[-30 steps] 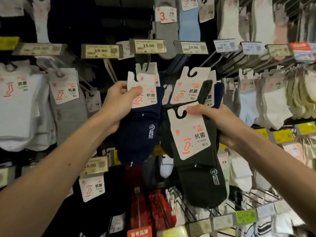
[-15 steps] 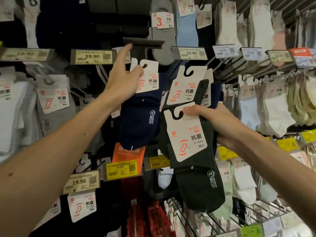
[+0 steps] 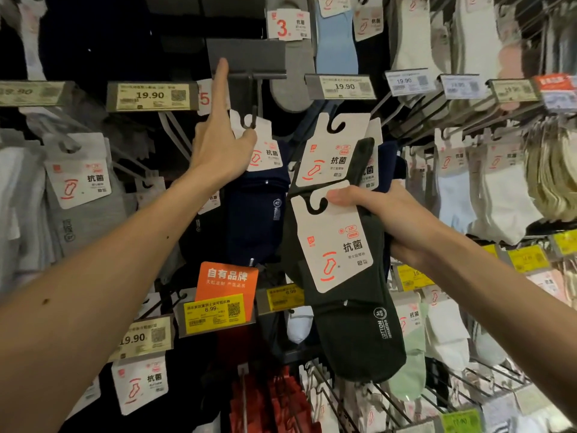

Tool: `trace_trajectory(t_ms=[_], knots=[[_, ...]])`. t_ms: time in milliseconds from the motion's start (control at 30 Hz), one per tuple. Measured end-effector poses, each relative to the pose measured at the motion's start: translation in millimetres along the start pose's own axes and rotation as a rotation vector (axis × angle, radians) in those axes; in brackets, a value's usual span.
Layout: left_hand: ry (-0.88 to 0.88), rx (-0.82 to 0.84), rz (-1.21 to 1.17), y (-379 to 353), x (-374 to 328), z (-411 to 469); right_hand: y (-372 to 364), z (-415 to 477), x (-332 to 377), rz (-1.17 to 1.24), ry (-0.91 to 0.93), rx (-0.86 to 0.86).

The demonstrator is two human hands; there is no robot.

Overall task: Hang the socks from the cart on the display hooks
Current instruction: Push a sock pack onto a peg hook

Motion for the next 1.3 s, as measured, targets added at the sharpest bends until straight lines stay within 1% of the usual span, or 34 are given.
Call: trace_trajectory(t_ms=[167, 267, 367, 433, 467, 533, 567, 600, 633, 667, 767, 833, 967, 1133, 1300], knots=[[-0.053, -0.026, 0.085, -6, 2, -3, 0, -4, -1, 0.003, -0.001, 0.002], [-0.069, -0.008, 0.103, -3, 7, -6, 0, -8, -2, -0.014, -0.009, 0.002], [0.011, 0.039, 0.117, -2, 7, -19, 0, -12, -3, -0.018, -0.019, -0.014], [0.064, 0.089, 0.186, -1, 9, -36, 0, -16, -5, -0.019, -0.02, -0.017], [0.036, 0.088, 0.242, 2, 8, -49, 0, -19, -6, -0.023, -0.019, -0.017], [-0.141, 0.015, 0.27, 7, 0, -82, 1, -25, -9, -0.023, -0.016, -0.021], [-0.212, -0.018, 0.223, 9, -4, -102, 1, -28, -10, -0.016, -0.017, -0.025], [-0.223, -0.016, 0.148, 10, -9, -120, 1, -31, -12, -0.005, -0.021, -0.025], [-0.175, 0.025, 0.053, 9, -13, -136, -1, -34, -14, 0.007, -0.03, -0.018], [-0.079, 0.098, -0.05, 5, -17, -148, -4, -38, -16, 0.016, -0.044, -0.002], [0.277, 0.308, -0.327, -11, -18, -172, -17, -46, -24, 0.019, -0.078, 0.056], [0.386, 0.342, -0.414, -18, -16, -182, -24, -51, -31, 0.027, -0.084, 0.056], [0.422, 0.369, -0.38, -20, -10, -201, -32, -61, -46, 0.084, -0.128, 0.064], [0.488, 0.399, -0.505, -24, -4, -226, -29, -80, -71, 0.129, -0.171, 0.016], [0.505, 0.515, -0.556, -34, 5, -251, -22, -99, -96, 0.257, -0.239, -0.043]])
Point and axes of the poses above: each hand's wrist, its own z-axis towards the middle knuckle, its own y-axis out of the back of the hand, x = y × z, the point moved 4 cm from there along z, towards the middle knuckle
